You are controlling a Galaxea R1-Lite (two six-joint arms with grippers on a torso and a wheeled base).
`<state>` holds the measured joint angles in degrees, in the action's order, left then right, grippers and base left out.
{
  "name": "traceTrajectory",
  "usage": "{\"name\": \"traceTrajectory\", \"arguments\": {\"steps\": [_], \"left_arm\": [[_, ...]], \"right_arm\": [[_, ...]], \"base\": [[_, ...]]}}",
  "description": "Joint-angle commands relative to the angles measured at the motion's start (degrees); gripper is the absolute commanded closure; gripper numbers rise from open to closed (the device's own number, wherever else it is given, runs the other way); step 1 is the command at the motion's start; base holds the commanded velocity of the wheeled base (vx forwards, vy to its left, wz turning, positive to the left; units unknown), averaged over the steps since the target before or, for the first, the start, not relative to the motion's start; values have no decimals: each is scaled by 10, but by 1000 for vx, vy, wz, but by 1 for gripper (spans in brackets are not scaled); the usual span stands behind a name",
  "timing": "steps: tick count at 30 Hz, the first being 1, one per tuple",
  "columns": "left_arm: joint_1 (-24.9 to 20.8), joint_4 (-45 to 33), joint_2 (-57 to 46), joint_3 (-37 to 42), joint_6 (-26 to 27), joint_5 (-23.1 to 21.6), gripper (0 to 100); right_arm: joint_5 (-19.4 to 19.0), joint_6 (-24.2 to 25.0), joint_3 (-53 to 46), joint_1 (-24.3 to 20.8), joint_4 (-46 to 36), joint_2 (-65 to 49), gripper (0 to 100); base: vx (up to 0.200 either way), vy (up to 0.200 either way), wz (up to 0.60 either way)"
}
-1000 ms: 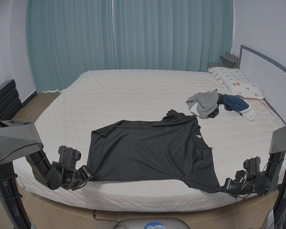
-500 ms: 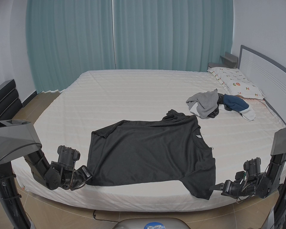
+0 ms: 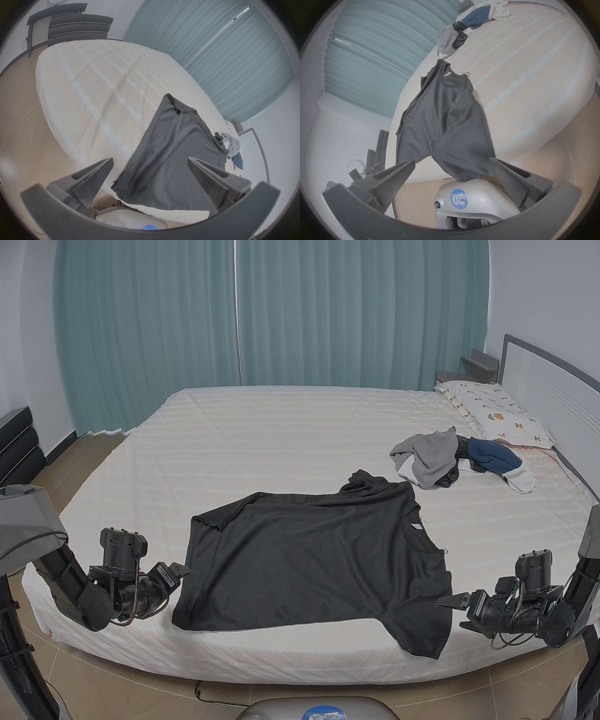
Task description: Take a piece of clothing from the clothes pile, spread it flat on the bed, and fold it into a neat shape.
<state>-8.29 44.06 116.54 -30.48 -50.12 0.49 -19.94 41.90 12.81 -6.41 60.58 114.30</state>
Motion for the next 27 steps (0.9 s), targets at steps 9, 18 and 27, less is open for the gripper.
{"name": "traceTrajectory", "arguments": {"steps": [9, 18, 27], "left_arm": [[15, 1, 1, -2, -5, -24, 0], [13, 1, 1, -1, -12, -29, 0], [13, 1, 6, -8, -21, -38, 0]], "right_arm": [[0, 20, 4, 0, 1, -5, 0], [-1, 20, 5, -2, 2, -3, 0], [-1, 20, 5, -2, 3, -1, 0]], "base": [[0, 89, 0], [111, 0, 0], [156, 0, 0]]}}
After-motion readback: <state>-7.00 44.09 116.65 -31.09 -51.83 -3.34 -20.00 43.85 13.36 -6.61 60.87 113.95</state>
